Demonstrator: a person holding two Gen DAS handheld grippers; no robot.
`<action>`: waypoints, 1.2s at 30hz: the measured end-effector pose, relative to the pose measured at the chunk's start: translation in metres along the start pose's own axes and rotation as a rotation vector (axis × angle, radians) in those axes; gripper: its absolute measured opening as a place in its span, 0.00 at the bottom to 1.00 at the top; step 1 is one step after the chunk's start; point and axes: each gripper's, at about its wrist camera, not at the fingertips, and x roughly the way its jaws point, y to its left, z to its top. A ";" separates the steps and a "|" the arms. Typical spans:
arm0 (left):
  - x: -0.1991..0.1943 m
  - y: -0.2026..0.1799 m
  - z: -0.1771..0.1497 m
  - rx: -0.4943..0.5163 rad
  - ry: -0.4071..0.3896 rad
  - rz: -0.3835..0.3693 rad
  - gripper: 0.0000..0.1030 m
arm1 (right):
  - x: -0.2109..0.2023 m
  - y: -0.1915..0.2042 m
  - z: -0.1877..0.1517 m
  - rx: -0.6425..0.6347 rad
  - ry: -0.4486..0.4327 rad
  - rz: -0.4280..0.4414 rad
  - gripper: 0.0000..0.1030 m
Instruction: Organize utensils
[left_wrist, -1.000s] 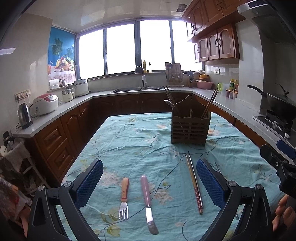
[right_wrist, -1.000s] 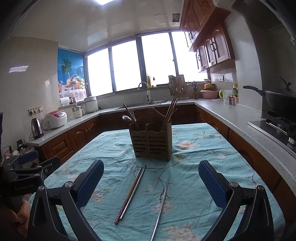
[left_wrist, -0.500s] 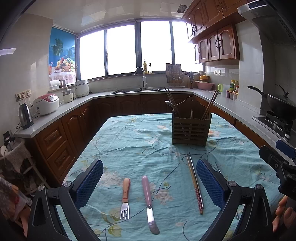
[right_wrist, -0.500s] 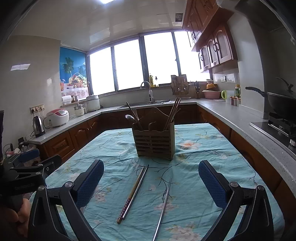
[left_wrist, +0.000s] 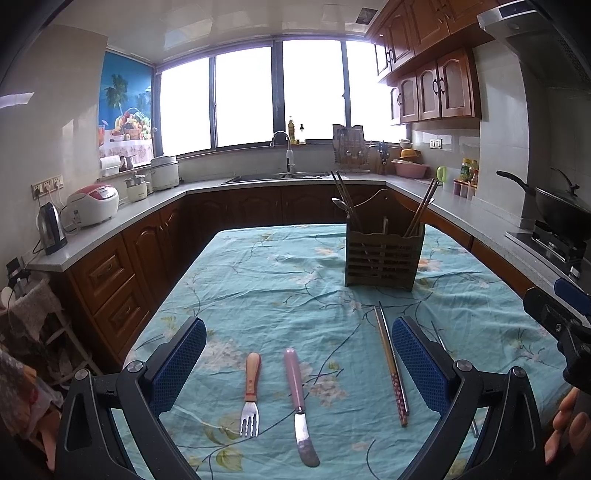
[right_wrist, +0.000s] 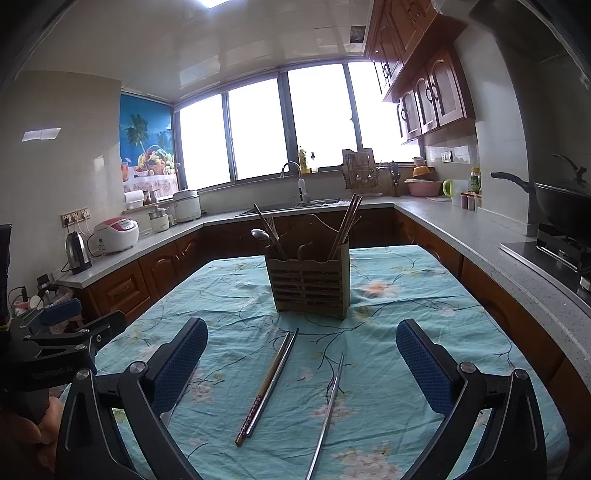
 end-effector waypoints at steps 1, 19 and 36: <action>0.000 0.000 0.000 0.000 -0.001 0.001 0.99 | 0.000 0.001 0.000 0.001 -0.001 0.000 1.00; -0.004 -0.002 -0.003 0.005 -0.015 0.003 0.99 | 0.000 0.005 -0.001 -0.001 -0.001 0.004 1.00; -0.003 -0.002 -0.002 0.009 -0.017 0.003 0.99 | 0.001 0.007 -0.001 0.002 -0.001 0.006 1.00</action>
